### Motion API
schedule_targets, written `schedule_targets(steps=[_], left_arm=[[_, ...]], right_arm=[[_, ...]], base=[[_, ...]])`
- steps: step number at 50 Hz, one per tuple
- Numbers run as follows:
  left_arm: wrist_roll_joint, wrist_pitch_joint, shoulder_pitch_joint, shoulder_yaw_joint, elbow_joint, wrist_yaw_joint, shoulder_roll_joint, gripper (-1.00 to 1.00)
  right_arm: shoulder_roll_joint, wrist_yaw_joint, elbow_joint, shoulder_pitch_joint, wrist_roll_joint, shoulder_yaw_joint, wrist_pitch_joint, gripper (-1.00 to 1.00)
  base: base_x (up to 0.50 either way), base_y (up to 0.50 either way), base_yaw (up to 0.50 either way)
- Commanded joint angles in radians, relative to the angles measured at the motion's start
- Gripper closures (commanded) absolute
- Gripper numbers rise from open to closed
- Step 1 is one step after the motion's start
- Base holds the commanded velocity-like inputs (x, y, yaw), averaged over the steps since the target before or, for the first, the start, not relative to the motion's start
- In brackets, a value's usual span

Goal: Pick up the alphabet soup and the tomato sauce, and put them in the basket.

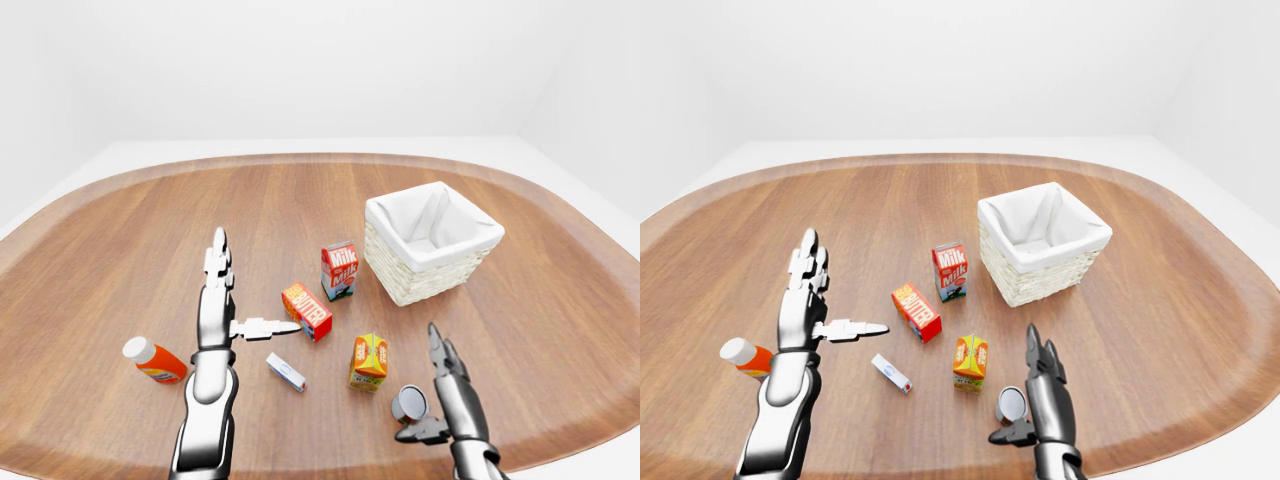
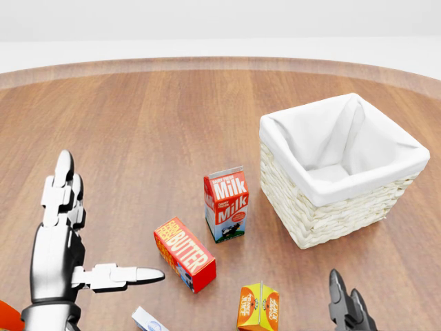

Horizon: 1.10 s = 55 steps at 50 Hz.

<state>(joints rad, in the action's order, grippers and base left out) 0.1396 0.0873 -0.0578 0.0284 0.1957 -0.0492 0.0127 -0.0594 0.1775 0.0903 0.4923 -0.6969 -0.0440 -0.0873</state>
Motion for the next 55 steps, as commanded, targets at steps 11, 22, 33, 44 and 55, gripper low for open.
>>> schedule_targets(steps=[11,22,33,44,55], left_arm=[[0.000,0.000,0.001,-0.003,-0.002,0.003,0.000,-1.00],[0.000,0.000,0.001,-0.003,-0.002,0.004,0.000,-1.00],[0.000,0.000,0.001,-0.003,-0.002,0.003,0.000,-1.00],[0.000,0.000,0.001,-0.003,-0.002,0.003,0.000,-1.00],[0.000,0.000,0.001,-0.003,-0.002,0.003,0.000,-1.00]], right_arm=[[-0.014,0.036,-0.088,-0.034,-0.001,-0.017,0.000,-1.00],[-0.018,0.061,-0.142,-0.051,-0.010,-0.024,0.000,-1.00],[-0.022,0.088,-0.176,-0.056,-0.027,-0.036,0.000,-1.00],[-0.027,0.112,-0.216,-0.071,-0.039,-0.044,0.000,-1.00],[-0.032,0.150,-0.292,-0.115,-0.061,-0.040,0.000,-1.00]], base=[[0.00,0.00,0.00],[0.00,0.00,0.00],[0.00,0.00,0.00],[0.00,0.00,0.00],[0.00,0.00,0.00]])
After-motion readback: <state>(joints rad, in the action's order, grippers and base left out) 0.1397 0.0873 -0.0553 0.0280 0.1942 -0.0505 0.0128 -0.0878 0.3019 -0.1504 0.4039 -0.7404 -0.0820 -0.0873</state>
